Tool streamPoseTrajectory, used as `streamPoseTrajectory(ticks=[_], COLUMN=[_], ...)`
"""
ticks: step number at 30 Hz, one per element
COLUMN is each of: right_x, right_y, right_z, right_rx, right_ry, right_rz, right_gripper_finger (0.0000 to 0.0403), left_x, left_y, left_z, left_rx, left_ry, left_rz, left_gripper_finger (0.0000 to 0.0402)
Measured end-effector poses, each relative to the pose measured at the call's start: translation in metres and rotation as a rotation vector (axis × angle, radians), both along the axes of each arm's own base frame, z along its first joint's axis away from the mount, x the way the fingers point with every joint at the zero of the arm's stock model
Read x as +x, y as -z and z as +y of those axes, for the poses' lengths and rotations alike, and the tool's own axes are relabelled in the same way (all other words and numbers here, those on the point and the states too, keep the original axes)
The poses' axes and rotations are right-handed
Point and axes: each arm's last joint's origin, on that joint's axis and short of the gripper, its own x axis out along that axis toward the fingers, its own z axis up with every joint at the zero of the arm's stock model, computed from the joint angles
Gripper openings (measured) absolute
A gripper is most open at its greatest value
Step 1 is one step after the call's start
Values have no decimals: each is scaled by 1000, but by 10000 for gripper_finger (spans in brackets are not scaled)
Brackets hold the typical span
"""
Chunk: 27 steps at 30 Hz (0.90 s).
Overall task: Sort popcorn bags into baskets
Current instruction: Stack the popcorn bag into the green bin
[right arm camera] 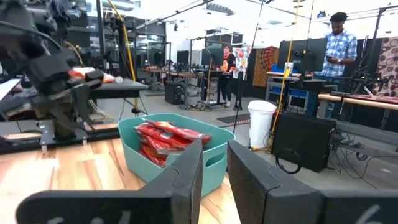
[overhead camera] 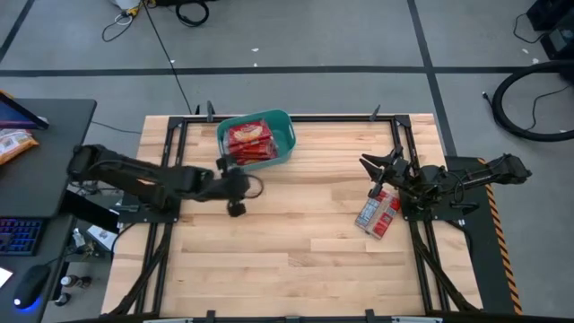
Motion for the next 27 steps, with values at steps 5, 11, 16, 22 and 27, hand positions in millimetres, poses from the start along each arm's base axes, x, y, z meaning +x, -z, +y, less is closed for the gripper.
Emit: streamPoseTrajectory(ticks=[5,11,16,22,27], right_x=[0,0,0,0,0], right_y=[0,0,-1,-1,-2], right_z=[0,0,0,0,0], right_rx=[0,1,1,1,5], right_ry=[0,0,0,-1,-5], right_rz=[-2,-6,-9,-10,-21], right_gripper_finger=[80,80,80,80,80], left_x=[-24,-58,-81,-102,-114], left_y=[-5,-8,-9,3,13], left_z=[-13,-21,-21,-21,-19], left_rx=[34,101,87,39,28], left_ry=[68,154,191,222,248], left_rz=[-122,-226,-339,-439,-504], left_gripper_finger=[142,142,142,142,142])
